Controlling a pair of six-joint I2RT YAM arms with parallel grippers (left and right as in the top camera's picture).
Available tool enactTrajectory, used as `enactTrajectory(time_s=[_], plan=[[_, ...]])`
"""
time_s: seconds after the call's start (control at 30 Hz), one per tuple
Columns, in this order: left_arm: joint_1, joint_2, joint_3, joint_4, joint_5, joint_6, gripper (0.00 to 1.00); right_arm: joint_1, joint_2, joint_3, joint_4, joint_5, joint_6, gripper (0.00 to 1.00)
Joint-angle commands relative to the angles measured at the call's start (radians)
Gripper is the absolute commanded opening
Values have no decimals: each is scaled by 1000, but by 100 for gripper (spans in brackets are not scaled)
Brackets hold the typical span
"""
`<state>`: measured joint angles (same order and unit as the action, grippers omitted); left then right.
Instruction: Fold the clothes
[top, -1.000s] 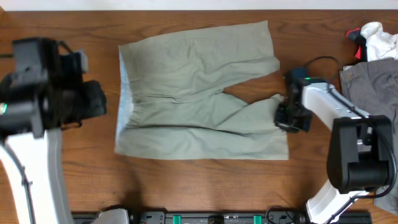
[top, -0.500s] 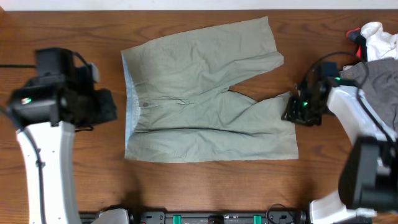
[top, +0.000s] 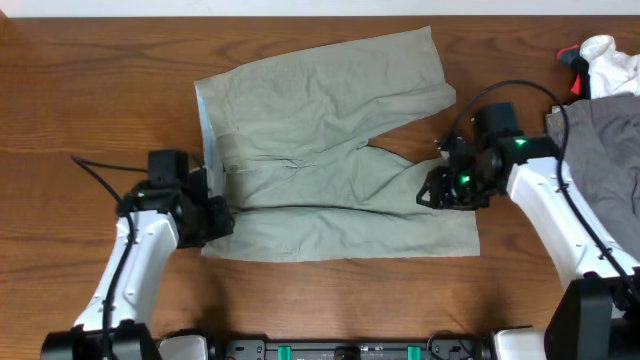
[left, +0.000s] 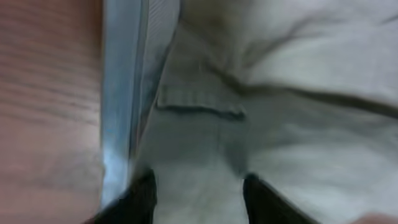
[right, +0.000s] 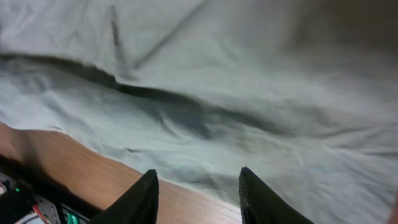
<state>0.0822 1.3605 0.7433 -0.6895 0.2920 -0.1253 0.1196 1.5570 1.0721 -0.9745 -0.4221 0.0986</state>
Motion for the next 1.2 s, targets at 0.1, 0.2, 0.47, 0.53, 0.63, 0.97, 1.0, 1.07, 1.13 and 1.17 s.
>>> enactTrajectory(time_s=[0.1,0.2,0.47,0.53,0.63,0.97,1.0,1.07,1.13,1.17], plan=[[-2,121,-44,71,-157,-94,6,45,11,-48,4,9,59,41],[6,195,-44,96,-286,-200,6,51,11,-96,18,63,136,40],[33,238,-40,123,-287,-254,6,51,11,-275,153,178,336,39],[47,236,-37,122,-286,-254,6,51,12,-330,204,266,420,38],[75,225,-28,108,-286,-254,6,47,12,-401,272,360,506,33],[169,97,6,53,-280,-227,6,-2,-18,-371,60,353,505,23],[169,78,12,51,-267,-223,6,-2,-29,-353,37,341,487,23],[167,35,30,56,-171,-156,6,-2,-60,-318,21,277,414,28],[156,-4,49,71,-45,-66,8,-2,-97,-279,21,179,317,33],[147,-21,54,80,3,-34,11,-2,-117,-259,23,153,293,34]])
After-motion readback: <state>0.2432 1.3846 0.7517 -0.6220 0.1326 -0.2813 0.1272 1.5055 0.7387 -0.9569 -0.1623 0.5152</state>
